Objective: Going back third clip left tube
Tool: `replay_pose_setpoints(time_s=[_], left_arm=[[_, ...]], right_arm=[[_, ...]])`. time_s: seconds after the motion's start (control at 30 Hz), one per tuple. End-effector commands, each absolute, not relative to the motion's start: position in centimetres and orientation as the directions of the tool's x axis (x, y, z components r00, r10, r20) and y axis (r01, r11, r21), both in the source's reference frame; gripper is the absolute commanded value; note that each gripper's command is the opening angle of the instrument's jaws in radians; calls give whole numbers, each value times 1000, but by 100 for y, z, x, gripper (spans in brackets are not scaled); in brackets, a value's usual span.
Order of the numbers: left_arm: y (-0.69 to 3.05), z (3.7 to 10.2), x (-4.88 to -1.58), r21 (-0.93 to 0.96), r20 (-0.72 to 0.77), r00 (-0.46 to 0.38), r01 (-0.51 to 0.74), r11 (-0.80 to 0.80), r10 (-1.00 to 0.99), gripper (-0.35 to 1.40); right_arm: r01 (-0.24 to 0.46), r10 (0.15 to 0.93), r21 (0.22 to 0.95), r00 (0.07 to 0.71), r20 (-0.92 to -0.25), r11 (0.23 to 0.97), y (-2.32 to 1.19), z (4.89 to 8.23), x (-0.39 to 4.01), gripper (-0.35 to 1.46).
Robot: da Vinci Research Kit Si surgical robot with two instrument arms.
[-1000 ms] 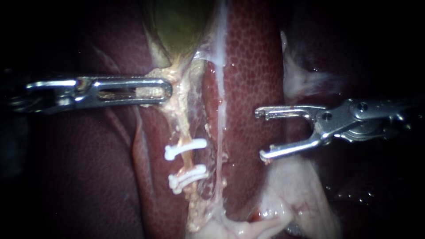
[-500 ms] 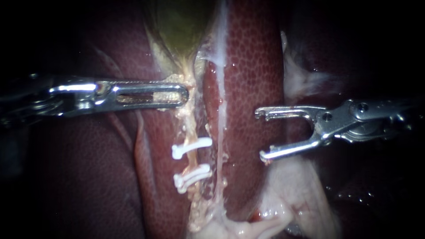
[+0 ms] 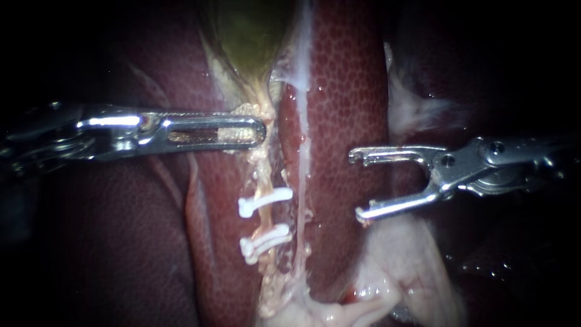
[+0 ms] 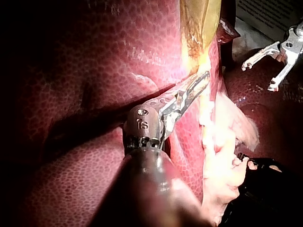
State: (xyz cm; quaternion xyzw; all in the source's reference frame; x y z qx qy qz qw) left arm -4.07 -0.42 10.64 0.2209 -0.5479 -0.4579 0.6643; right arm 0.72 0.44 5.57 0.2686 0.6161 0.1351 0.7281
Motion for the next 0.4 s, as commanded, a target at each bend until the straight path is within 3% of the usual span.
replay_pose_setpoints(time_s=[0.03,0.4], left_arm=[[-42,1063,-406,795,526,-20,366,483,-850,-35],[-42,1061,-405,796,525,-20,365,483,-851,-35]], right_arm=[[134,528,558,205,-824,819,44,557,72,60],[134,528,558,205,-824,819,43,556,71,60]])
